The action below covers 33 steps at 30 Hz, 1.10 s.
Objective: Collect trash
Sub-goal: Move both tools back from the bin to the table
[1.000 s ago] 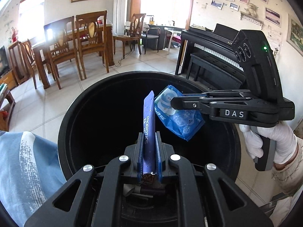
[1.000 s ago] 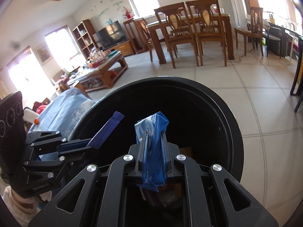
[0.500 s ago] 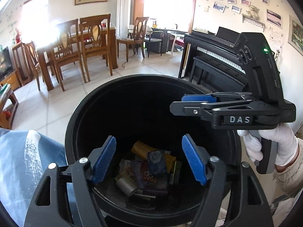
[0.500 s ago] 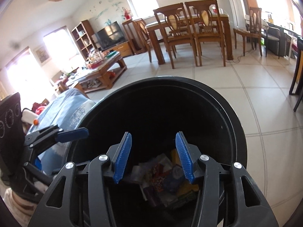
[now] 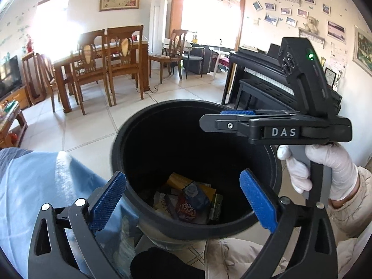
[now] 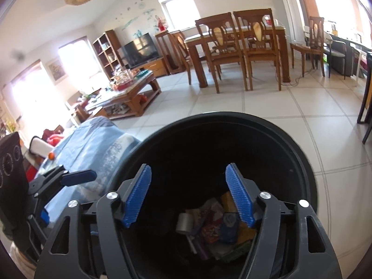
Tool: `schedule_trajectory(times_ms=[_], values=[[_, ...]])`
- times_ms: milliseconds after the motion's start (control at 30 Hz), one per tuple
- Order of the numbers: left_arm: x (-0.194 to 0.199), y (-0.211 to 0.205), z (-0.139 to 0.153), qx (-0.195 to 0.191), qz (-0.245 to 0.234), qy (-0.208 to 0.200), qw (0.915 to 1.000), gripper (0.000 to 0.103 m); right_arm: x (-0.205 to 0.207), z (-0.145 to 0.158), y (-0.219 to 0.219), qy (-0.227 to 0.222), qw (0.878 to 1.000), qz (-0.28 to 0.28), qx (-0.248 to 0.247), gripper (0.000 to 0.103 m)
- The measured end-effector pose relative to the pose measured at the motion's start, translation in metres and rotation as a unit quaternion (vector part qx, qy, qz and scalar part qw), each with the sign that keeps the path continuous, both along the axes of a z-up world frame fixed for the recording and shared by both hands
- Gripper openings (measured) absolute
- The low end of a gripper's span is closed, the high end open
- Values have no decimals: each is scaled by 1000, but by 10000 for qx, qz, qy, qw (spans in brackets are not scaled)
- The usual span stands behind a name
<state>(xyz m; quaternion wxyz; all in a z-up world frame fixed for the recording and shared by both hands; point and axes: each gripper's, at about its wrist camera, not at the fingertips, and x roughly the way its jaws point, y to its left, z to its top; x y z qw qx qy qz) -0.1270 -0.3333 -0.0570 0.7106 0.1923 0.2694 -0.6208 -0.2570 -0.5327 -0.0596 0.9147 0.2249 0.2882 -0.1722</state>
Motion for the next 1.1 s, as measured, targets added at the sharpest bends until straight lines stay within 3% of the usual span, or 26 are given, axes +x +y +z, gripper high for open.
schedule_trajectory(times_ms=[333, 600, 700, 767, 967, 1100], values=[[39, 80, 18, -314, 882, 20, 9956, 98, 70, 22, 67, -112, 9976, 674, -91, 83], [78, 151, 28, -592, 1738, 111, 9829, 98, 131, 35, 130, -156, 9913, 1303, -116, 88], [92, 177, 30, -646, 2030, 119, 9770, 98, 159, 38, 156, -132, 9876, 1564, -50, 98], [99, 190, 31, -666, 2199, 109, 9732, 98, 175, 38, 172, -55, 9850, 1721, -52, 98], [138, 247, 30, -719, 3016, 246, 9504, 98, 231, 34, 229, 226, 9719, 2343, 15, 98], [169, 290, 31, -739, 3685, 364, 9260, 98, 260, 27, 265, 410, 9598, 2775, -57, 98]])
